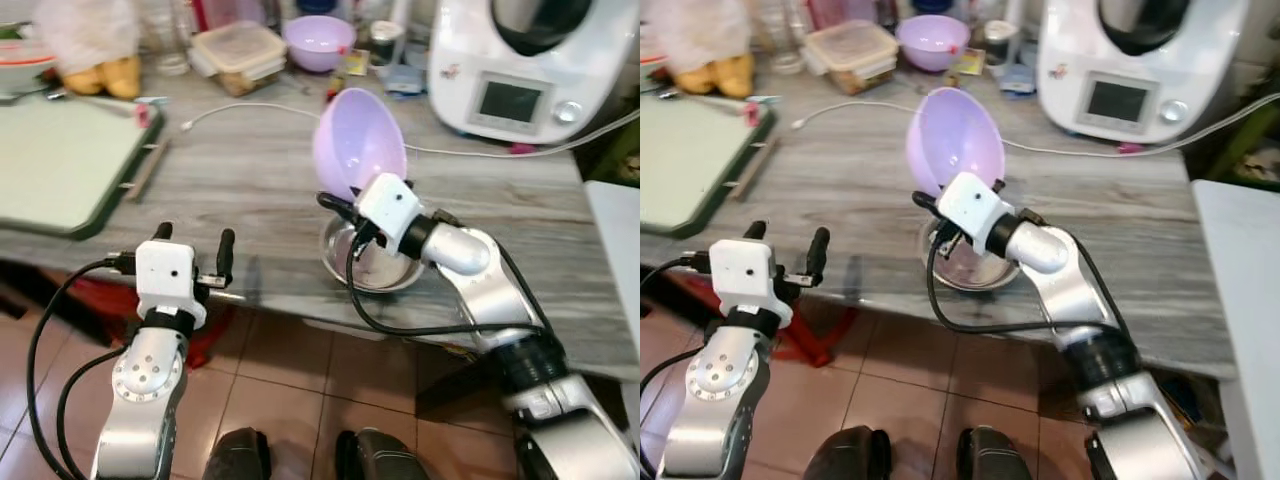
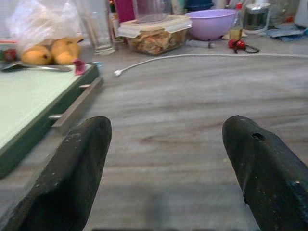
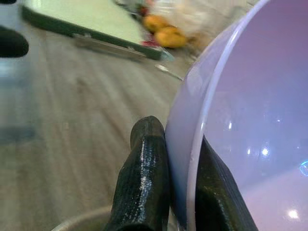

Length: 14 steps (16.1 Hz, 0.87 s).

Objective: Setting the table

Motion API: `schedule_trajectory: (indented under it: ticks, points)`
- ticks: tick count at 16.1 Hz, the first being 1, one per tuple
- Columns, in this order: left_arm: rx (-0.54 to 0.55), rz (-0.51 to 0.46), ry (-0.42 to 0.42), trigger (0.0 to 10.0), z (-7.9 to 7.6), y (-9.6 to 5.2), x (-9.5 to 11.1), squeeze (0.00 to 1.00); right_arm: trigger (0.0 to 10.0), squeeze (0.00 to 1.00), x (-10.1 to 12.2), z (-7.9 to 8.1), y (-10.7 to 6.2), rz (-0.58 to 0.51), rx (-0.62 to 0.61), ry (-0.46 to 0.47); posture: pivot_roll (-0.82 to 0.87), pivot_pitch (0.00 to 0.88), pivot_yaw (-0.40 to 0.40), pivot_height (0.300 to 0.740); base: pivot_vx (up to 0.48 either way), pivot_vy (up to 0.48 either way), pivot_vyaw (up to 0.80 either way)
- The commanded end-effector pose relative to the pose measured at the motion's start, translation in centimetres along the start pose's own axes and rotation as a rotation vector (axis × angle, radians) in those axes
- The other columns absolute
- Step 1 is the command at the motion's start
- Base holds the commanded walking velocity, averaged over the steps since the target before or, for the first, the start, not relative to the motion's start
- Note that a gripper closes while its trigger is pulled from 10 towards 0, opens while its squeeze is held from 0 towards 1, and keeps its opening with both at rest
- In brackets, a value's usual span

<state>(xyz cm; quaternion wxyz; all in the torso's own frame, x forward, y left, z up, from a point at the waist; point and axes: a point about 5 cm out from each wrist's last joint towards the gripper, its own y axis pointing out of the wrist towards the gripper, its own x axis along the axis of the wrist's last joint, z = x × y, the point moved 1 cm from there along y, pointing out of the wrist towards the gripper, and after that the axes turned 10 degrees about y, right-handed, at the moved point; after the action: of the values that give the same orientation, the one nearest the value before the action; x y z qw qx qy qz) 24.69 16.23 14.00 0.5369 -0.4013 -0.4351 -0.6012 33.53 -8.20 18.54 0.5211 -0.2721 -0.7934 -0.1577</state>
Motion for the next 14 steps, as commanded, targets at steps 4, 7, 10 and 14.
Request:
schedule_trajectory:
  ticks: [4, 7, 10, 14]
  points:
    - [-0.006, 0.022, 0.029, 10.0, 0.7, -1.0, 0.2, 0.00, 10.0, 0.00, -0.5, -0.2, 1.7, 0.077, 0.157, -0.105, 0.14, 0.201, -0.012, 0.740, 0.000, 0.000, 0.00]
    - [-0.012, 0.034, 0.036, 10.0, 0.9, -1.4, 0.3, 0.00, 10.0, 0.00, -1.1, -0.3, 2.2, 0.117, 0.212, -0.133, 0.15, 0.207, -0.010, 0.740, 0.000, 0.000, 0.00]
    - [-0.013, 0.039, 0.038, 10.0, 1.0, -1.6, 0.4, 0.00, 10.0, 0.00, -1.7, -0.3, 2.3, 0.142, 0.239, -0.164, 0.16, 0.212, -0.006, 0.740, 0.000, 0.000, 0.00]
    - [-0.020, 0.050, 0.039, 10.0, 0.9, -1.8, 0.5, 0.00, 10.0, 0.14, -2.0, -0.2, 2.5, 0.152, 0.278, -0.182, 0.16, 0.215, -0.005, 0.740, 0.000, 0.000, 0.00]
